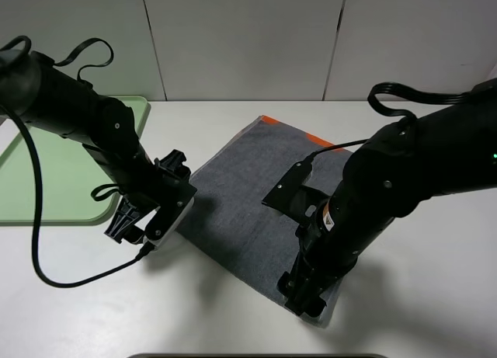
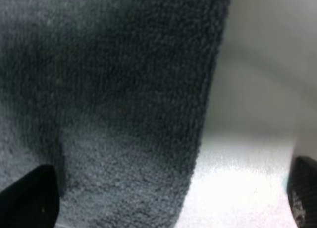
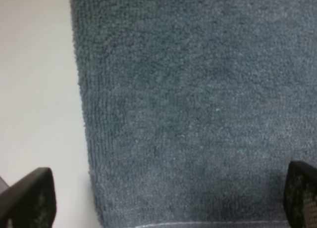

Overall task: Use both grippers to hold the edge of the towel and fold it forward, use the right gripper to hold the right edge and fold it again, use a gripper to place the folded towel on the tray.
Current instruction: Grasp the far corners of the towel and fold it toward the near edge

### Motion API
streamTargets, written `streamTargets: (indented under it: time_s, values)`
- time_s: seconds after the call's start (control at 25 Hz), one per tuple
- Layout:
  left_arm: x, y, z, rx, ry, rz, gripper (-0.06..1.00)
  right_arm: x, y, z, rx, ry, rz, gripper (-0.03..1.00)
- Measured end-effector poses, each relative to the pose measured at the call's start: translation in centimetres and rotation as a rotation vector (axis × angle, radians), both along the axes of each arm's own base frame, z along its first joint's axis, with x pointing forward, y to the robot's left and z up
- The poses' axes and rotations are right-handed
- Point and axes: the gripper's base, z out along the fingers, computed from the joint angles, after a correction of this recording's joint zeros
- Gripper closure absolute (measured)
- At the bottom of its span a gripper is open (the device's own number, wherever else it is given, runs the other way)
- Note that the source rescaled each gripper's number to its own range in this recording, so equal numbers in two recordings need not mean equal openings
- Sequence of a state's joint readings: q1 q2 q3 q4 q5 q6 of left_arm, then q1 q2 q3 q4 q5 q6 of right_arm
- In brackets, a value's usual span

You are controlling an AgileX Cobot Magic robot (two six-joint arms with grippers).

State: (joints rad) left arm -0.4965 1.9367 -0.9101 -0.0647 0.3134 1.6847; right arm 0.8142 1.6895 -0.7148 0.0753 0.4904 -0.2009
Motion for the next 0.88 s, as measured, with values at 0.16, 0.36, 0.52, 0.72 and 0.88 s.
streamTargets:
  time_s: [0.16, 0.36, 0.52, 0.72, 0.88]
  values:
    - [0.0, 0.0, -0.5, 0.011, 0.02, -0.013, 0.02, -0.1, 0.1, 0.0, 0.006, 0.005, 0.005, -0.03]
    - [0.1, -0.1, -0.6, 0.016, 0.021, -0.063, 0.02, -0.2, 0.2, -0.1, 0.019, 0.023, 0.019, -0.03]
    - [0.5, 0.5, -0.5, 0.008, 0.015, -0.045, 0.02, -0.3, 0.3, -0.1, 0.028, 0.031, 0.027, -0.03]
    - [1.2, 1.5, -0.6, 0.001, 0.007, -0.002, 0.03, -0.4, 0.3, -0.2, 0.031, 0.031, 0.028, -0.03]
    - [1.3, 1.5, -0.8, 0.005, 0.012, -0.019, 0.03, -0.7, -0.1, -0.6, 0.026, 0.032, 0.029, -0.03]
